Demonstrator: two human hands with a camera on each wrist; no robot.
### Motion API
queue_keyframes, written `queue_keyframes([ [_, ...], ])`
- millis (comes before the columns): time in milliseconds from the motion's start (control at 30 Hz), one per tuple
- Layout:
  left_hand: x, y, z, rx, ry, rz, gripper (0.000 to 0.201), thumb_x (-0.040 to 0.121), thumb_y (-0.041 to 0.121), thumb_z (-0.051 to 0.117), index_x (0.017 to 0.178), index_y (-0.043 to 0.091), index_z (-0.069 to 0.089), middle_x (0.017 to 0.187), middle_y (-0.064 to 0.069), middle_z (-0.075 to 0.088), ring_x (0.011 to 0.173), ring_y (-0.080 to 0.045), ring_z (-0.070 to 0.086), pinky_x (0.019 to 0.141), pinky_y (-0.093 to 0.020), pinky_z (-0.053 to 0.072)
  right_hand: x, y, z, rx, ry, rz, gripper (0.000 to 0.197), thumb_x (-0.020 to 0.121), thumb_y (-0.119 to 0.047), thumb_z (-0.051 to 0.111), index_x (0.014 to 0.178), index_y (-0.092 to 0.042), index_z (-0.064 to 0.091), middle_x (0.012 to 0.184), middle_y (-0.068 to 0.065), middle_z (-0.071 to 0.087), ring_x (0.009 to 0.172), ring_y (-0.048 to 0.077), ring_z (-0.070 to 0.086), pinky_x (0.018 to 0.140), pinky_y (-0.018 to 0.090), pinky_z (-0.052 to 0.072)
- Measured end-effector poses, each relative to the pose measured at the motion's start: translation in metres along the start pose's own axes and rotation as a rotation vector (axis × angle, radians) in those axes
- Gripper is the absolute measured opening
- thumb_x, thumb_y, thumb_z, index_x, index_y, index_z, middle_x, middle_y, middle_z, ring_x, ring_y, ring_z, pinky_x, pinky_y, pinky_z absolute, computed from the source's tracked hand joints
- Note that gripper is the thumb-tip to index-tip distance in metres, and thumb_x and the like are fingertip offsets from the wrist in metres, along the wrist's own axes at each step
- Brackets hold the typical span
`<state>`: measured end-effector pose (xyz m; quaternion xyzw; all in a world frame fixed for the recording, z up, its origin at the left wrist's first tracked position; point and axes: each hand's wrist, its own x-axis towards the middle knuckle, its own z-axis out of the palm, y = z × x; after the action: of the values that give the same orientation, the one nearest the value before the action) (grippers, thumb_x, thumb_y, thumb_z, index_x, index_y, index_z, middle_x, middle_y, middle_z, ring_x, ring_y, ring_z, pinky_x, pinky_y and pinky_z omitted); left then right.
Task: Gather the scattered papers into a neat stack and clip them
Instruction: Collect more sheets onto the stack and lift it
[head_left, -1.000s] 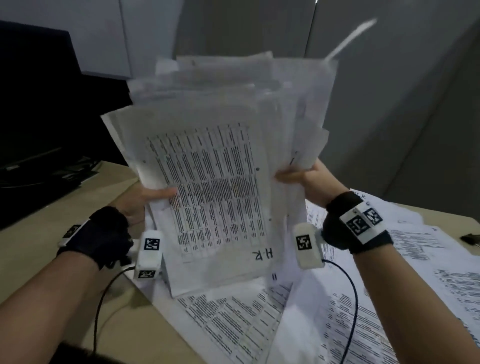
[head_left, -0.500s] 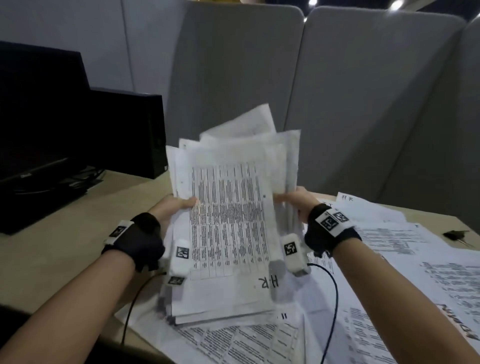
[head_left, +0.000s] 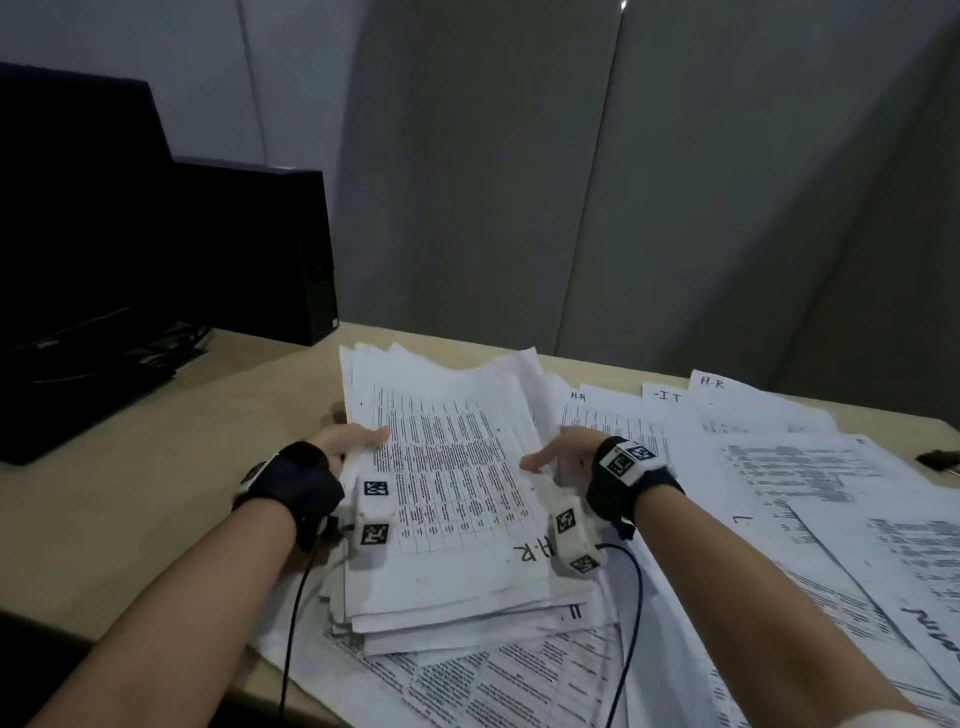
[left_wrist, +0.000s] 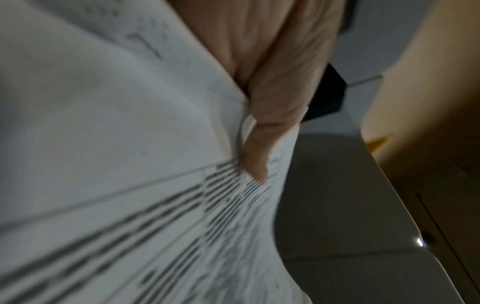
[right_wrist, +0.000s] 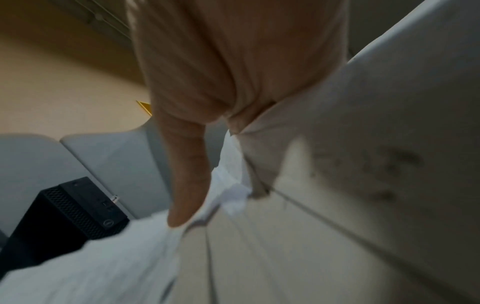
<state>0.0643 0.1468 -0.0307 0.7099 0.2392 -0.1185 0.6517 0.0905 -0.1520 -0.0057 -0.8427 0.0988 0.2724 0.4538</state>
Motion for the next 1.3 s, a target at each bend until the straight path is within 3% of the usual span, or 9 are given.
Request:
queue_keyframes([
  [67, -0.007, 0.005, -0.004, 0.023, -0.09, -0.056, 0.057, 0.08, 0.005, 0.07, 0.13, -0.007, 0.046, 0.116, -0.025, 0.061, 0.105, -0.039, 0.059, 0.091, -0.05, 0.047, 0.007, -0.001, 0.003, 0.066, -0.003, -0.036, 0.059, 0.069, 0.003, 0.074, 0.122, 0.003, 0.049, 0.113, 0.021, 0.065, 0.089, 0.027, 0.062, 0.069, 0.034, 0.052],
  [233, -0.047, 0.052, 0.001, -0.077, -0.099, 0.291, 0.031, 0.086, -0.006, 0.056, 0.116, 0.001, 0.056, 0.102, -0.013, 0.067, 0.077, -0.024, 0.071, 0.068, -0.033, 0.059, 0.021, -0.005, 0.006, 0.284, -0.005, -0.166, 0.071, 0.069, 0.009, 0.071, 0.131, 0.005, 0.039, 0.123, 0.023, 0.057, 0.105, 0.034, 0.06, 0.079, 0.038, 0.054],
  [400, -0.086, 0.09, -0.007, -0.238, -0.083, 0.52, 0.033, 0.081, -0.003, 0.063, 0.112, 0.008, 0.061, 0.097, -0.007, 0.072, 0.085, -0.021, 0.072, 0.064, -0.032, 0.059, -0.002, -0.016, -0.005, 0.531, -0.169, -0.279, 0.01, 0.086, -0.009, 0.061, 0.093, -0.002, 0.063, 0.074, 0.002, 0.072, 0.062, 0.011, 0.068, 0.067, 0.022, 0.055],
  [667, -0.026, 0.048, -0.016, -0.12, -0.055, 0.014, 0.032, 0.09, 0.01, 0.058, 0.121, 0.0, 0.054, 0.098, -0.017, 0.072, 0.083, -0.029, 0.071, 0.093, -0.046, 0.044, -0.003, -0.005, -0.001, 0.391, -0.144, -0.168, 0.045, 0.072, -0.033, 0.077, 0.105, -0.006, 0.064, 0.104, 0.003, 0.068, 0.103, 0.015, 0.06, 0.106, 0.033, 0.038],
  [767, 0.015, 0.021, -0.022, 0.189, -0.102, -0.064, 0.063, 0.075, 0.008, 0.076, 0.13, -0.005, 0.049, 0.139, -0.019, 0.049, 0.129, -0.034, 0.046, 0.112, -0.047, 0.03, 0.012, 0.009, 0.002, 0.264, -0.098, -0.092, 0.086, 0.052, -0.04, 0.087, 0.121, -0.002, 0.053, 0.098, 0.008, 0.064, 0.082, 0.022, 0.061, 0.077, 0.039, 0.051],
  [900, 0.009, 0.013, -0.021, 0.273, -0.012, 0.003, 0.04, 0.085, 0.0, 0.062, 0.123, -0.009, 0.053, 0.123, -0.023, 0.06, 0.12, -0.037, 0.053, 0.101, -0.044, 0.043, 0.007, 0.009, 0.003, 0.277, -0.1, -0.037, 0.058, 0.067, -0.031, 0.08, 0.112, -0.004, 0.055, 0.083, 0.008, 0.063, 0.049, 0.016, 0.062, 0.051, 0.026, 0.049],
  [1067, -0.008, 0.005, -0.027, -0.079, -0.226, -0.007, 0.016, 0.09, 0.003, 0.053, 0.102, 0.004, 0.062, 0.105, -0.019, 0.069, 0.074, -0.028, 0.073, 0.06, -0.04, 0.06, 0.054, 0.022, -0.005, 0.239, -0.137, -0.102, 0.067, 0.044, -0.026, 0.093, 0.101, -0.003, 0.066, 0.105, 0.011, 0.056, 0.083, 0.025, 0.051, 0.075, 0.037, 0.031],
  [1200, -0.013, 0.011, -0.036, -0.116, -0.318, 0.131, 0.087, 0.033, 0.019, 0.096, 0.111, 0.006, 0.061, 0.107, -0.019, 0.07, 0.089, -0.032, 0.071, 0.069, -0.043, 0.059, 0.003, -0.001, 0.003, 0.378, -0.148, -0.277, 0.04, 0.07, 0.006, 0.07, 0.106, -0.008, 0.061, 0.111, 0.022, 0.065, 0.108, 0.049, 0.056, 0.089, 0.063, 0.044],
  [1300, -0.021, 0.022, -0.041, -0.14, -0.364, 0.23, 0.096, 0.024, 0.02, 0.097, 0.113, 0.009, 0.062, 0.107, -0.018, 0.07, 0.092, -0.032, 0.07, 0.068, -0.04, 0.059, -0.004, -0.004, -0.004, 0.528, -0.213, -0.408, 0.035, 0.08, 0.017, 0.053, 0.104, -0.007, 0.06, 0.1, 0.016, 0.07, 0.089, 0.032, 0.068, 0.073, 0.042, 0.058],
])
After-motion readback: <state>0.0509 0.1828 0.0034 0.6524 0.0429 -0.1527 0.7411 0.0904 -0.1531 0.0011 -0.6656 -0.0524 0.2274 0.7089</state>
